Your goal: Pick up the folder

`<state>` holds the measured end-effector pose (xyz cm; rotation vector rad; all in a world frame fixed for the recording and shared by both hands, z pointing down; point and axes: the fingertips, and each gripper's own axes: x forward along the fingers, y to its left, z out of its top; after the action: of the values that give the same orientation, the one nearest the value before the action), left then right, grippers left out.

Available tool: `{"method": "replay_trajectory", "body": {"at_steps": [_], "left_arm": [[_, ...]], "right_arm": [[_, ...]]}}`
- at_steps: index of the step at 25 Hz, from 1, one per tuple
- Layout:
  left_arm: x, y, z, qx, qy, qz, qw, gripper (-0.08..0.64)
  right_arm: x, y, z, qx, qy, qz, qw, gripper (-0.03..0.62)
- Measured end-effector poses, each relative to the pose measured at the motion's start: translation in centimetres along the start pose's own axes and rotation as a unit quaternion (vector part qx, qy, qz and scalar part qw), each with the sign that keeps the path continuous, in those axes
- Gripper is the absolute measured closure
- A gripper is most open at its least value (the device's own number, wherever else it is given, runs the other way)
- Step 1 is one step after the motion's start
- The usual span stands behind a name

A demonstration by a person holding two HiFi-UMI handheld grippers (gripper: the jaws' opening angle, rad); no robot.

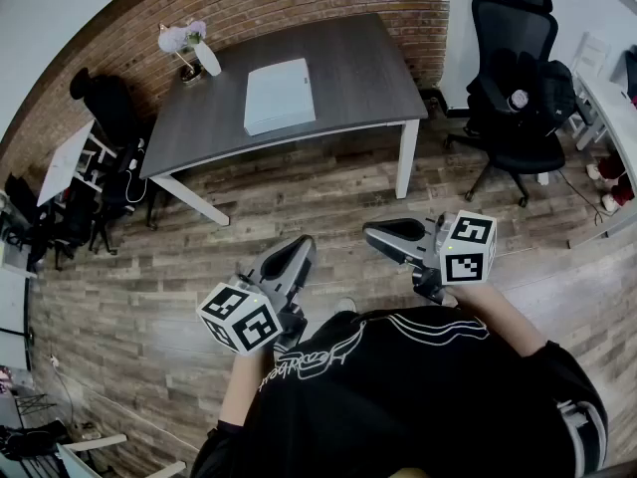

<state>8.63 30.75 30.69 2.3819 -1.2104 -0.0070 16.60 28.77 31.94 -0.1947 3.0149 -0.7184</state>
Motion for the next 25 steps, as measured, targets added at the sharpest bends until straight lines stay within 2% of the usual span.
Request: {"method": "replay_trajectory", "body": {"at_steps": [7, 14, 19, 25], "left_arm": [[0.3, 1.3, -0.8, -0.016, 0.0, 0.002, 0.9999, 0.552], [2.4, 4.6, -0.1, -0.026, 0.009, -0.007, 0.9996, 0.552], [4.6, 9.0, 1.2, -0.036, 0.022, -0.013, 0.999, 0.552], [8.1, 16.4, 4.1, -0.054, 0.043, -0.016, 0.9975, 0.552]], "right_arm": [[0.6, -0.5, -0.2, 0.032, -0.007, 0.026, 0.999, 0.595], [2.4, -4.0, 0.5, 0.057, -0.013, 0.015, 0.998, 0.595], [5.0, -7.9, 1.5, 0.072, -0.017, 0.004, 0.997, 0.595], [9.3, -14.1, 3.8, 0.097, -0.021, -0.014, 0.995, 0.594]]}}
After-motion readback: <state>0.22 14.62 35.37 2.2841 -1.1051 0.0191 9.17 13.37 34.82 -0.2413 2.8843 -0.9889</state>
